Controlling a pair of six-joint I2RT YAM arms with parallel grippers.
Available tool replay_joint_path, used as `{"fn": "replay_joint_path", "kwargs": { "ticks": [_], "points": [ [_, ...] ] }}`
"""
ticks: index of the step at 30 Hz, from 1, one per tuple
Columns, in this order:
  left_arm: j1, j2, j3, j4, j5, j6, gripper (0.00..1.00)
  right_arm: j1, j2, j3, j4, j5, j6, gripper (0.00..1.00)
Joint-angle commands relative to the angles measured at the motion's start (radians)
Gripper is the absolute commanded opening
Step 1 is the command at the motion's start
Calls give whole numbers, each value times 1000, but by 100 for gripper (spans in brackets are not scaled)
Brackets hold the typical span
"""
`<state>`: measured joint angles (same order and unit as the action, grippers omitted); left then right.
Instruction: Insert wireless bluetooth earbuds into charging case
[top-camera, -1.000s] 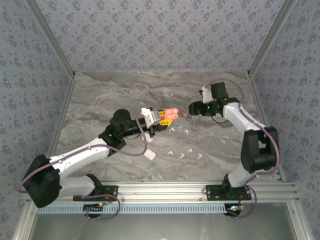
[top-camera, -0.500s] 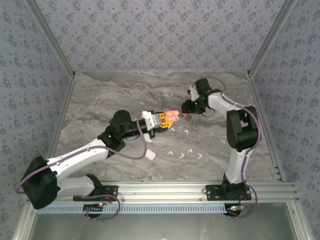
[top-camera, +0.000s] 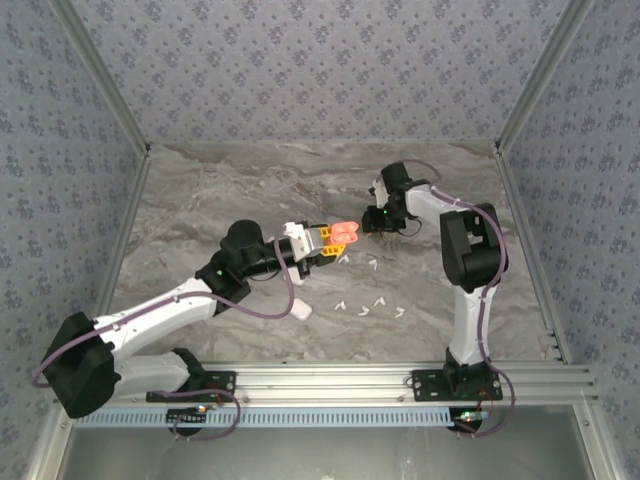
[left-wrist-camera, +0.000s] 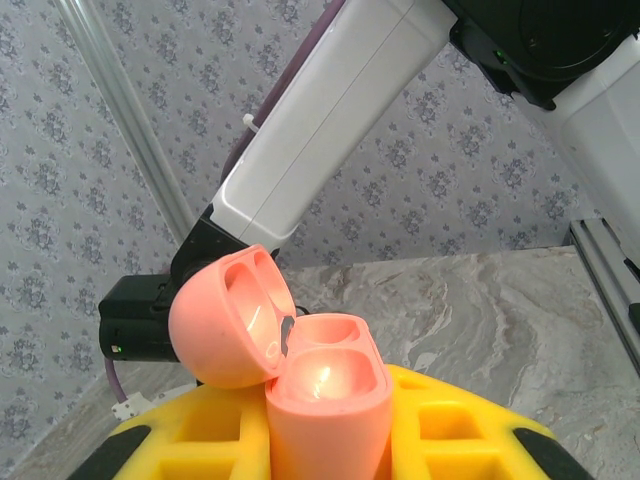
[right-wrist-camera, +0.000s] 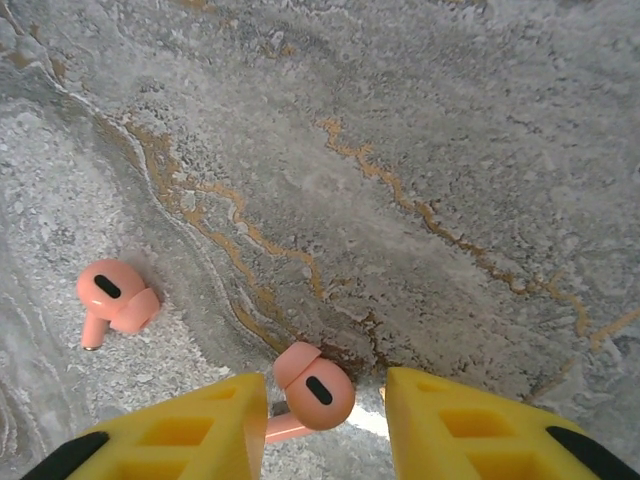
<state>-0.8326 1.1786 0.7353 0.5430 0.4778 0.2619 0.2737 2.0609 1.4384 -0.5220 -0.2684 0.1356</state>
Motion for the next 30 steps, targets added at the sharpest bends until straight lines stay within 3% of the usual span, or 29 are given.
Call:
{"fn": "replay_joint_path", "kwargs": {
  "ticks": [1,9,14,21,30],
  "points": [
    [-6,-21,41,9,5,7,0,6,26,30,-29,7,-1,34],
    [-6,-21,42,3,2,8,0,8,26,24,-24,-3,-10,23],
    [-6,-24,37,1,-4,4,0,9,-41,-14,7,11,-28,21],
    [-6,-24,-25,148,1,-64,0,4,-351,-183,110,7,-97,21],
    [21,30,-37,302,58,-168,0,1,-832,-417,270,-135,-157,21]
  ]
}}
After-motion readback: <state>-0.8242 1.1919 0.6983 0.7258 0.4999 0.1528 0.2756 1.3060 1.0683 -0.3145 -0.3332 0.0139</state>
